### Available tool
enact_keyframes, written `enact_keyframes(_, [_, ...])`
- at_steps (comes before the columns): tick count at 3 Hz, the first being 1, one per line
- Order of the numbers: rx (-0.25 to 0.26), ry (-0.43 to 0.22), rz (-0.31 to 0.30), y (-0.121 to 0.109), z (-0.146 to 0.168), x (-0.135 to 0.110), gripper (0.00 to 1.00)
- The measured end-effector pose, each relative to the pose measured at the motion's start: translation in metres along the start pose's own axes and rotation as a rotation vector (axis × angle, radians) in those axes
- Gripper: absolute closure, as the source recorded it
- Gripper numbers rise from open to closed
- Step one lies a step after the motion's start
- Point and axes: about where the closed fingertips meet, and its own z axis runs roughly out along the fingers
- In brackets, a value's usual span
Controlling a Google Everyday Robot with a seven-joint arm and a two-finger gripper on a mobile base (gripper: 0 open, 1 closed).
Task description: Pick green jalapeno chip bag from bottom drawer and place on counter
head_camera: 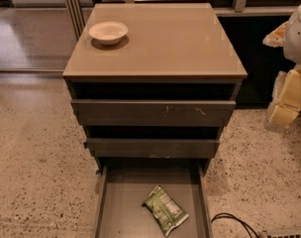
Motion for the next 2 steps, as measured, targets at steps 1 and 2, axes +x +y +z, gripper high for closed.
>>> enact_keyframes(1, [0.008, -0.003, 0.0, 0.0, 0.0, -0.001, 0.0])
enact_keyframes(2, [-0.008, -0.008, 0.026, 0.014, 0.022, 0.001, 0.0])
